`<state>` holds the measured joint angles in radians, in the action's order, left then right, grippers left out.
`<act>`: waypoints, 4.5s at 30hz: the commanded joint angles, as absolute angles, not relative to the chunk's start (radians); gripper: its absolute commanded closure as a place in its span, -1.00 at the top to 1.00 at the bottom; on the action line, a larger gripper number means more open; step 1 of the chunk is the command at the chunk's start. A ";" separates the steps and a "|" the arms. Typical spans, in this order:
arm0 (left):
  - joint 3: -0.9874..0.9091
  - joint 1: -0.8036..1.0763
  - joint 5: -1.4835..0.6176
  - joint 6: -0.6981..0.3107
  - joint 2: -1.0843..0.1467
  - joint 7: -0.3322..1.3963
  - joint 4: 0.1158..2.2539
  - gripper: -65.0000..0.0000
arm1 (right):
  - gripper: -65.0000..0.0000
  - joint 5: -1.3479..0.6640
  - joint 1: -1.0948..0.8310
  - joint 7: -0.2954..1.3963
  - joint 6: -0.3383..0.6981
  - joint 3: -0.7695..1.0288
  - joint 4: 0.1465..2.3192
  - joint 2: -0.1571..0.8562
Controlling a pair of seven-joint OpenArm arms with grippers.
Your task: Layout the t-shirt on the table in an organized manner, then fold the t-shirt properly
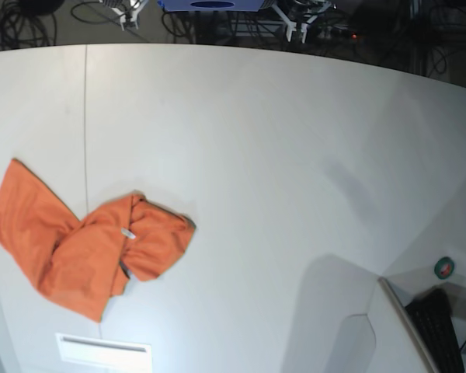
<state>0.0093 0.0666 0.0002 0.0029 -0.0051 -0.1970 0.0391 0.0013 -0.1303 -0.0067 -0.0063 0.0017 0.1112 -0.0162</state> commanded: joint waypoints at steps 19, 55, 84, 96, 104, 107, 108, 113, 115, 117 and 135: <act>0.012 0.070 0.005 0.010 -0.008 -0.202 0.039 -0.31 | -1.00 -0.001 -0.134 -0.007 -0.002 0.004 0.111 -0.012; 0.012 0.314 0.007 0.005 -0.101 -0.209 0.369 -1.00 | -1.00 -0.001 -0.389 -0.008 -0.002 0.004 0.395 0.010; -0.102 0.894 -0.007 0.005 -0.223 -0.205 1.716 -1.00 | -1.00 -0.001 -0.917 0.249 -0.001 0.387 1.781 -0.053; -0.018 0.622 0.001 0.005 -0.209 0.064 1.807 -1.00 | -1.00 0.004 -0.611 0.249 0.002 0.377 1.836 -0.045; 0.107 0.306 0.002 0.005 -0.208 0.248 1.794 -1.00 | -1.00 0.004 -0.311 0.249 0.002 0.377 1.675 0.022; 0.165 0.179 -0.005 0.007 -0.203 0.292 1.741 -1.00 | -1.00 0.004 -0.216 0.249 0.002 0.377 1.606 0.053; 0.182 0.143 -0.005 0.007 -0.191 0.302 1.715 -1.00 | -1.00 0.004 -0.186 0.249 0.002 0.377 1.581 0.065; 0.197 -0.010 0.004 0.008 -0.113 0.306 1.546 -1.00 | -1.00 0.004 -0.025 0.248 0.002 0.377 1.422 0.130; 0.200 -0.065 0.004 0.008 -0.090 0.305 1.471 -1.00 | -1.00 0.004 0.047 0.243 0.002 0.377 1.337 0.151; 0.200 -0.117 0.004 0.008 -0.065 0.303 1.392 -1.00 | -1.00 0.004 0.117 0.243 0.002 0.377 1.253 0.168; 0.196 -0.031 -0.002 0.007 -0.111 0.380 1.676 -1.00 | -1.00 -0.001 0.007 0.374 0.002 0.375 1.662 0.128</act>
